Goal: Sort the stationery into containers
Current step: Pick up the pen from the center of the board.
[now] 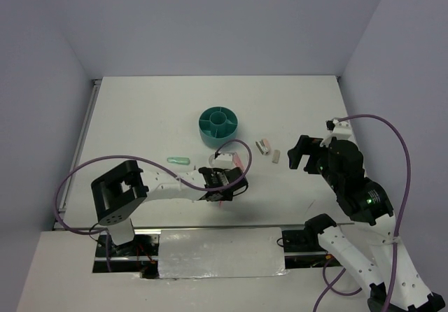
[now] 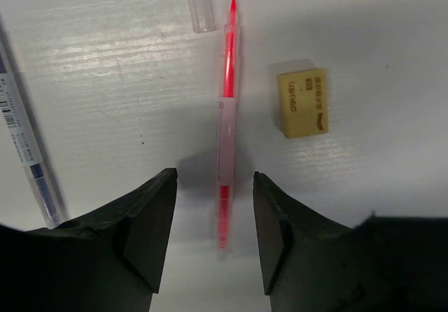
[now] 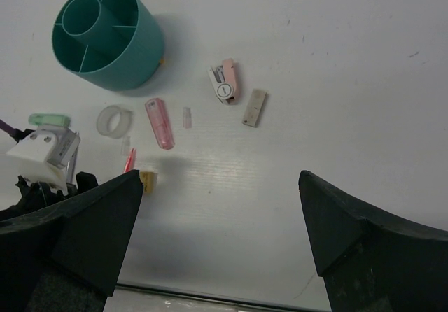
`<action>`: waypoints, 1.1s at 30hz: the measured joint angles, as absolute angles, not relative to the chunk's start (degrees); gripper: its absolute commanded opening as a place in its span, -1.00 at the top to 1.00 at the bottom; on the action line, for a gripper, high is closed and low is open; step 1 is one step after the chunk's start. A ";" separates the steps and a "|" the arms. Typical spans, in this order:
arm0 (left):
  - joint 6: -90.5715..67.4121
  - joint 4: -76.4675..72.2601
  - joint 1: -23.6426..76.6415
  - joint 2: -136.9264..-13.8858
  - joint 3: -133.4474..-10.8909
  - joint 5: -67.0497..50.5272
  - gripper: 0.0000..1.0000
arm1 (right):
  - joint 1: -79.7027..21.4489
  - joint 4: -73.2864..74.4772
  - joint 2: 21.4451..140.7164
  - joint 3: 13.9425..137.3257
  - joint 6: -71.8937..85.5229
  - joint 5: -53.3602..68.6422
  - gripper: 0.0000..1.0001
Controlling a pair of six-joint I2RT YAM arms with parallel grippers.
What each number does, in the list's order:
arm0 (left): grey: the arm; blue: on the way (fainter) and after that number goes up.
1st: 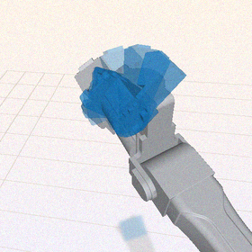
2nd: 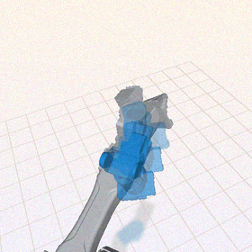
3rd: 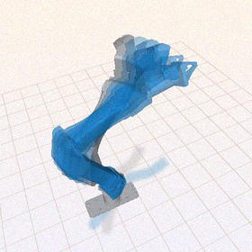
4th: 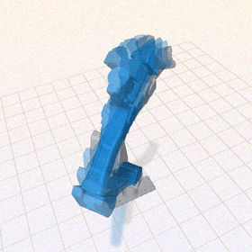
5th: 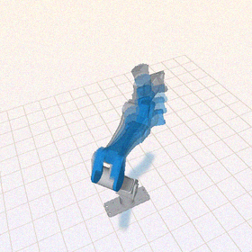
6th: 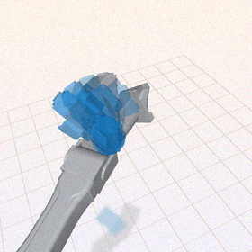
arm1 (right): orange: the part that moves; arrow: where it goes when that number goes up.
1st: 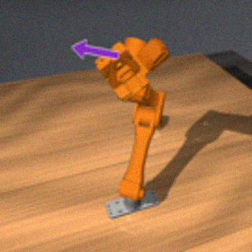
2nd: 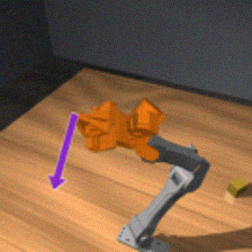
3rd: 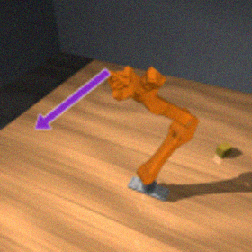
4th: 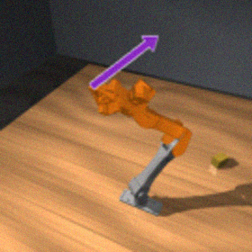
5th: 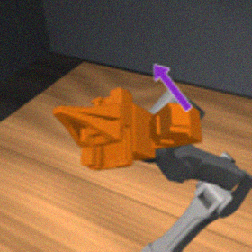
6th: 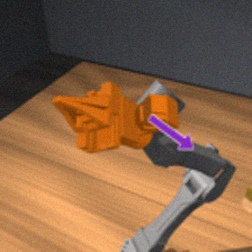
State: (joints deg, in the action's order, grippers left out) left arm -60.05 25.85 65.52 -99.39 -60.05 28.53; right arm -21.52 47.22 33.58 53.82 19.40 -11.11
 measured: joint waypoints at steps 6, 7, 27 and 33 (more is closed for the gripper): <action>-59.86 25.21 64.82 -100.71 -59.88 28.21 0.03 | -21.78 47.18 33.58 53.82 19.40 -11.14 -0.99; -59.83 25.04 64.84 -100.84 -59.90 28.29 0.11 | -21.78 47.20 33.58 53.82 19.40 -11.14 -0.99; -59.72 23.18 65.71 -99.11 -57.80 27.49 1.00 | -22.26 47.16 33.85 53.82 19.05 -11.05 -0.99; -59.51 29.67 69.84 -95.31 -58.87 28.05 1.00 | -22.37 46.65 37.08 53.82 19.79 -10.59 -0.98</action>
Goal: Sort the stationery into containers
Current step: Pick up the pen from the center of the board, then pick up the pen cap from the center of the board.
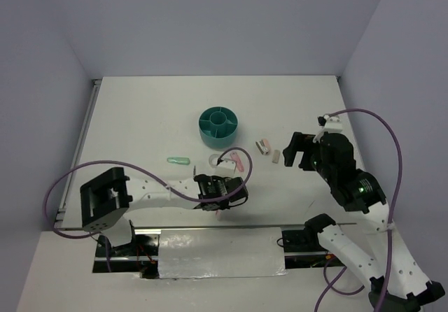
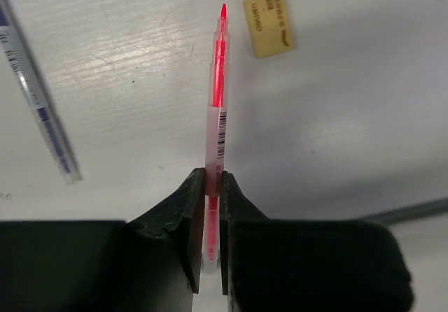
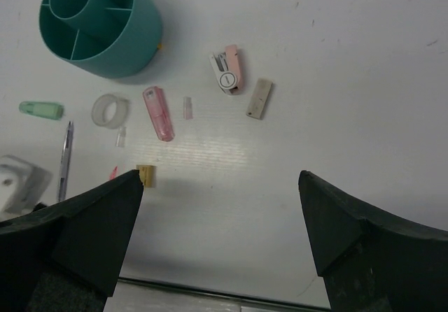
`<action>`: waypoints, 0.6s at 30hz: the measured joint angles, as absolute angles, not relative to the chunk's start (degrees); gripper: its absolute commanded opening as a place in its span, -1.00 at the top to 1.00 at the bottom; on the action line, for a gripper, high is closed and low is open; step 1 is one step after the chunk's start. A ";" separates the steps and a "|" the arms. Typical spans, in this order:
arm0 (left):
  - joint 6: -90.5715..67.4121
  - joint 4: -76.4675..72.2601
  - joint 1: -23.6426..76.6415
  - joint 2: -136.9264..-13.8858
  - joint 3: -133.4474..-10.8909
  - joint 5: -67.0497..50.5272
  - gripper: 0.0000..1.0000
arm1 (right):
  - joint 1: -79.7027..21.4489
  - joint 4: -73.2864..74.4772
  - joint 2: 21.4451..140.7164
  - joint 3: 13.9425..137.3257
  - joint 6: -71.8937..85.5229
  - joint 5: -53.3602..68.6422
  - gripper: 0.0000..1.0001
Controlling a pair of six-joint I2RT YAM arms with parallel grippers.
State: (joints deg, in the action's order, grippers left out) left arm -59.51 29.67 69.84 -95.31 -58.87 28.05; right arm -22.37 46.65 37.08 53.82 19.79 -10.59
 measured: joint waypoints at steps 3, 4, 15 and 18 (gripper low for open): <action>-60.23 33.19 71.42 -89.56 -60.01 29.91 1.00 | -22.52 45.71 41.63 53.89 20.23 -10.15 -0.98; -60.45 34.33 71.42 -87.55 -60.31 30.94 1.00 | -22.79 45.52 43.68 53.98 20.53 -10.11 -0.96; -55.72 44.99 59.77 -65.69 -61.19 39.33 1.00 | -31.38 35.46 70.02 56.03 25.23 -10.81 -0.32; -50.68 46.98 57.69 -62.39 -63.44 40.16 1.00 | -31.68 32.67 77.14 57.39 26.15 -9.96 -0.28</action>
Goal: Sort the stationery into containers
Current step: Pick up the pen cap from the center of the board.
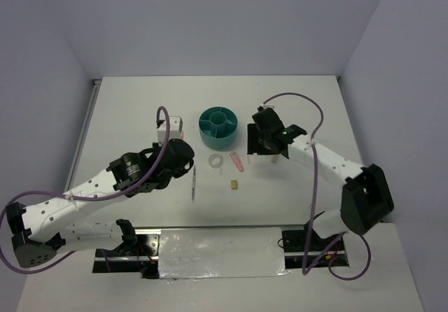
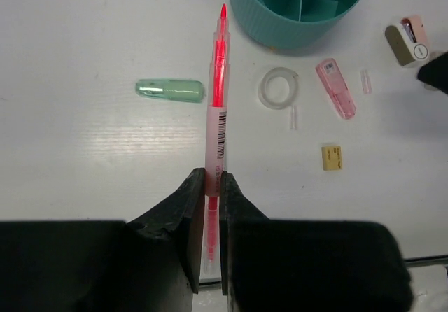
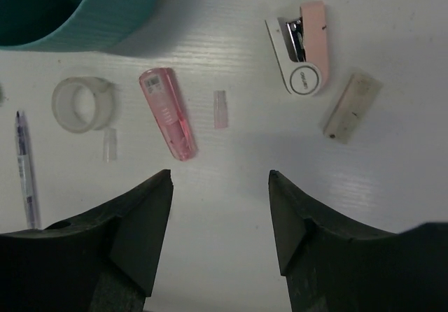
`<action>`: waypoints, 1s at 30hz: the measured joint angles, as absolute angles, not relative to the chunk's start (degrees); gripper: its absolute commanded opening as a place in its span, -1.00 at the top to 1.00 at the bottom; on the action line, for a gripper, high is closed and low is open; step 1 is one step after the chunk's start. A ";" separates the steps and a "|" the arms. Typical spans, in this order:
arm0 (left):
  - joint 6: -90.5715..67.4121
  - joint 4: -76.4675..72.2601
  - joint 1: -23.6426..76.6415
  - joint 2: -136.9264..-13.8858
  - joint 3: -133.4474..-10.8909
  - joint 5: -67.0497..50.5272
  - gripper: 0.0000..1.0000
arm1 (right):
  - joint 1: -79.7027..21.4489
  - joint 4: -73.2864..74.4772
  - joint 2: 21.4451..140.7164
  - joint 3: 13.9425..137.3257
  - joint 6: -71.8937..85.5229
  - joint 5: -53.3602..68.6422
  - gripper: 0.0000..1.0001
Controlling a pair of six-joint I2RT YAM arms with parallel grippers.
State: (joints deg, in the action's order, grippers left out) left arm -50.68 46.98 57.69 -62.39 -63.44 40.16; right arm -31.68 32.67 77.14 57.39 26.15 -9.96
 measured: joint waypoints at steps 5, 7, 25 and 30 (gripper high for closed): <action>-45.58 51.09 57.58 -60.18 -66.32 42.44 1.00 | -32.88 29.43 90.30 61.98 26.59 -9.39 -0.23; -43.51 51.68 57.56 -57.93 -65.45 42.57 1.00 | -33.17 28.75 93.65 62.72 26.61 -9.37 -0.23; -40.01 50.13 57.49 -50.15 -55.07 42.98 1.00 | -33.26 26.46 103.53 63.59 26.46 -10.31 0.21; -39.16 49.65 57.49 -50.00 -55.07 42.52 1.00 | -33.17 26.79 103.68 63.68 26.02 -11.64 0.57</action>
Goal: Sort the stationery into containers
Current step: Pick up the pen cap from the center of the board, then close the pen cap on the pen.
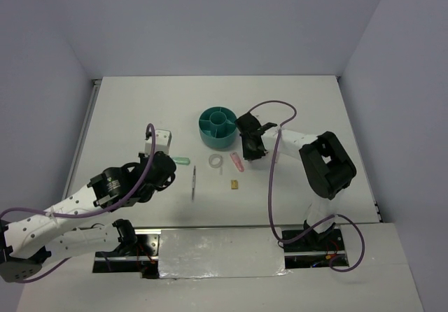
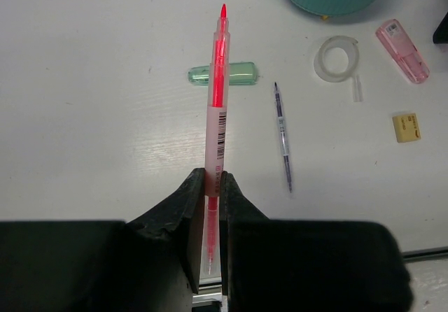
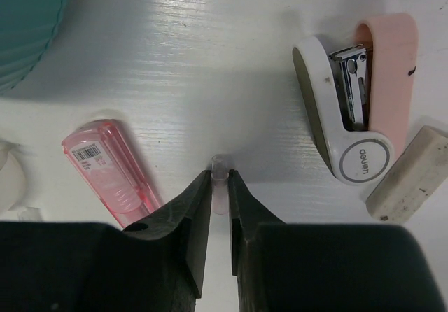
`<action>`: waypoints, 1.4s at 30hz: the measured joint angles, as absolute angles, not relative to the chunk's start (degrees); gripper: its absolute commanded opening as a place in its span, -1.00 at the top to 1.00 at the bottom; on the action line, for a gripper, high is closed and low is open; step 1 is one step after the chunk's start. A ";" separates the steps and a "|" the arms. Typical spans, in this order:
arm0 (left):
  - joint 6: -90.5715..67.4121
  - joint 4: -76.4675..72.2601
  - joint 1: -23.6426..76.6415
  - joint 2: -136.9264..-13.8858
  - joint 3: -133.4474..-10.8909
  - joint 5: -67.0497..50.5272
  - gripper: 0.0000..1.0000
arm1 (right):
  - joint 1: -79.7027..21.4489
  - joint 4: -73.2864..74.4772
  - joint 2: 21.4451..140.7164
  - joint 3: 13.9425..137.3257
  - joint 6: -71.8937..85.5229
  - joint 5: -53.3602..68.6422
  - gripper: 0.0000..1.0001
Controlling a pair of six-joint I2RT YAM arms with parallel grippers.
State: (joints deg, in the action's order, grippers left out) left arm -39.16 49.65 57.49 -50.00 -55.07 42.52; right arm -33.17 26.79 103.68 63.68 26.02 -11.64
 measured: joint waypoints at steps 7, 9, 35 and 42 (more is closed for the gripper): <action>-39.13 49.63 57.49 -49.36 -55.07 42.11 1.00 | -33.12 25.08 102.67 62.00 26.83 -11.97 1.00; -39.00 49.45 57.49 -48.90 -55.07 41.82 1.00 | -33.08 23.73 101.69 60.73 27.18 -11.62 1.00; -48.60 -26.89 57.67 -51.66 -31.81 -5.67 1.00 | -52.36 -21.10 36.97 28.21 46.52 -20.60 1.00; -51.31 -30.44 57.67 -52.31 -31.33 -6.96 1.00 | -53.30 -24.71 36.88 27.03 45.74 -20.84 1.00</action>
State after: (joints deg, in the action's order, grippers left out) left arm -51.31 -30.44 57.67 -52.31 -31.33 -6.96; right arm -53.30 -24.71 36.88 27.03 45.74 -20.84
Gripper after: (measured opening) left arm 0.218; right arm 0.031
